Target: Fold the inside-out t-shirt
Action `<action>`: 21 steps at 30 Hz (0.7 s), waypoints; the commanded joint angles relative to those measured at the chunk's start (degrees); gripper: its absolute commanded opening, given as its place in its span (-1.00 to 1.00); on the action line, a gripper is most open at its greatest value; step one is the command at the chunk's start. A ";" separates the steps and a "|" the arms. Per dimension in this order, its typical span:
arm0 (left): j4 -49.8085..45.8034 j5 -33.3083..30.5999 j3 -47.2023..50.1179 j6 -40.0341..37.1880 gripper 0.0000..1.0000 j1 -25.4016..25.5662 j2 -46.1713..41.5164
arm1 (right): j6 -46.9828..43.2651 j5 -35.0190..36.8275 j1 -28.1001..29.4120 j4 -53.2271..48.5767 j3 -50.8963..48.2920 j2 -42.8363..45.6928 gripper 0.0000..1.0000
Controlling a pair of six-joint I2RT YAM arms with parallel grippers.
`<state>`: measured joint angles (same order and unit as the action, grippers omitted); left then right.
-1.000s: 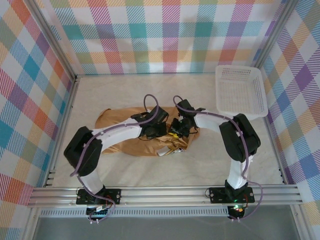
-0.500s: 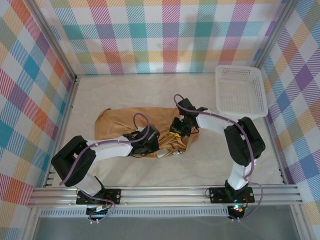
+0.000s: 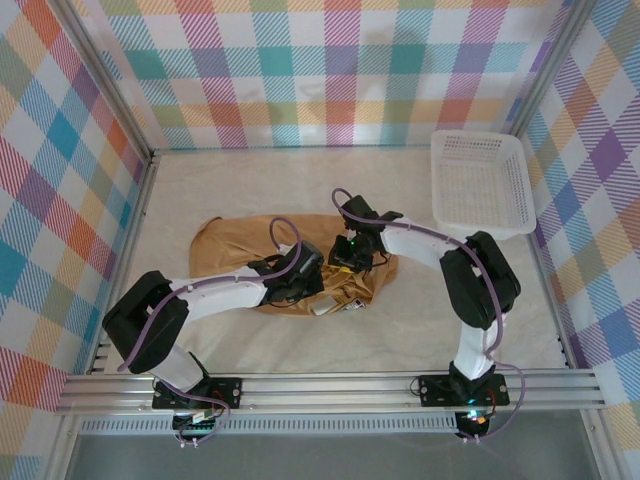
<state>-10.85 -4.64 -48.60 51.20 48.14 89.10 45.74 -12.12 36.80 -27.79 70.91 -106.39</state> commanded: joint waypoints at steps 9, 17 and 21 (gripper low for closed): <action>-2.33 -1.76 -0.41 -0.92 -1.00 0.54 -2.59 | 4.48 -4.86 0.82 3.90 2.99 -5.89 -0.65; -3.10 -1.96 -2.19 -1.32 -1.00 -0.61 -3.37 | -3.56 2.95 0.71 -8.04 12.45 3.17 -1.00; -2.84 0.84 -5.08 -2.95 -1.00 -4.12 -4.40 | -6.83 2.07 -0.98 -13.07 16.81 7.76 -1.00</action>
<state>-12.62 -5.06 -50.37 50.46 46.59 87.20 43.09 -11.11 36.77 -35.24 84.38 -103.68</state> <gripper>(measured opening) 0.049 0.047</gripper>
